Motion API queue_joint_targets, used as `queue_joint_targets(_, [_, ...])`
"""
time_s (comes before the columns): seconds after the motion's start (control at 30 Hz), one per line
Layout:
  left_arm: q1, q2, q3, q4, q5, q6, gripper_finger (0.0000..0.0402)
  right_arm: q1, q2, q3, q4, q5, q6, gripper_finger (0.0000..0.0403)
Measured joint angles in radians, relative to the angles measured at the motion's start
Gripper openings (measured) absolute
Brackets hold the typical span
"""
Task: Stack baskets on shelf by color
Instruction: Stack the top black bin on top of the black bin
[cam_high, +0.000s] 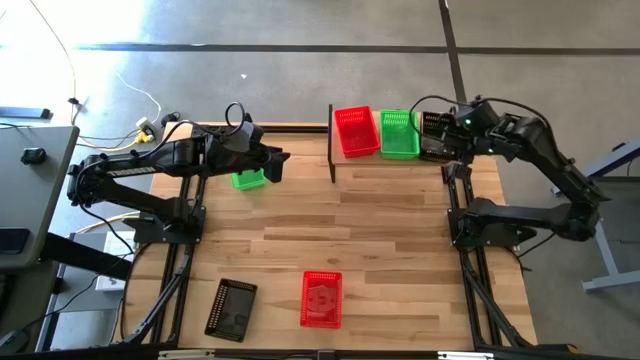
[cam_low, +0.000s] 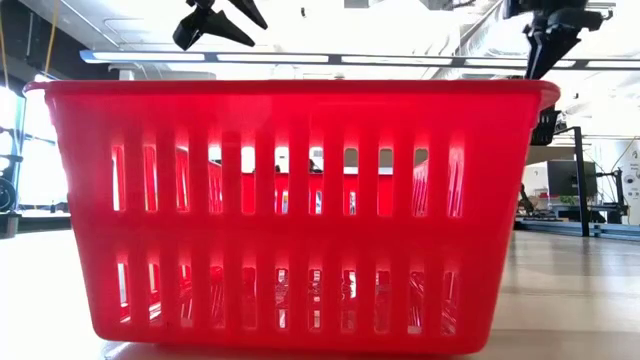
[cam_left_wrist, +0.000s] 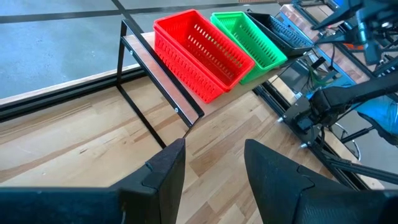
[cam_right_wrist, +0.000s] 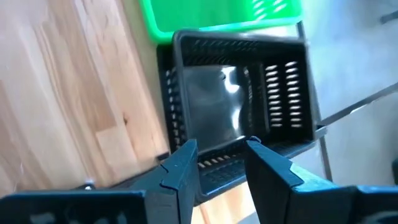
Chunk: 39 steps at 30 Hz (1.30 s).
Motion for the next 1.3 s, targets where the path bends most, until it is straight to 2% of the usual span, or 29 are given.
queue_joint_targets(0.3, [0.0, 0.0, 0.0, 0.0, 0.002, 0.0, 0.0154, 0.0, 0.058, -0.029, -0.021, 0.004, -0.011, 0.0119])
queue_joint_targets(0.43, [0.0, 0.0, 0.0, 0.0, 0.003, 0.0, 0.0154, 0.0, 0.084, -0.03, -0.053, 0.049, 0.002, 0.0119])
queue_joint_targets(0.67, [0.0, 0.0, 0.0, -0.001, 0.004, 0.0, 0.0154, 0.005, 0.097, -0.023, -0.061, 0.005, 0.012, 0.0119])
queue_joint_targets(0.83, [0.0, 0.0, 0.0, -0.001, 0.004, 0.0, 0.0154, 0.005, 0.08, 0.044, -0.064, -0.024, 0.042, 0.0119])
queue_joint_targets(1.0, [0.0, 0.0, 0.0, -0.001, 0.004, 0.0, 0.0154, 0.002, 0.081, 0.071, -0.027, 0.049, 0.042, 0.0119])
queue_joint_targets(1.3, [0.0, 0.0, 0.0, -0.001, 0.004, 0.026, 0.0154, 0.002, 0.155, 0.016, -0.039, 0.047, 0.07, 0.0119])
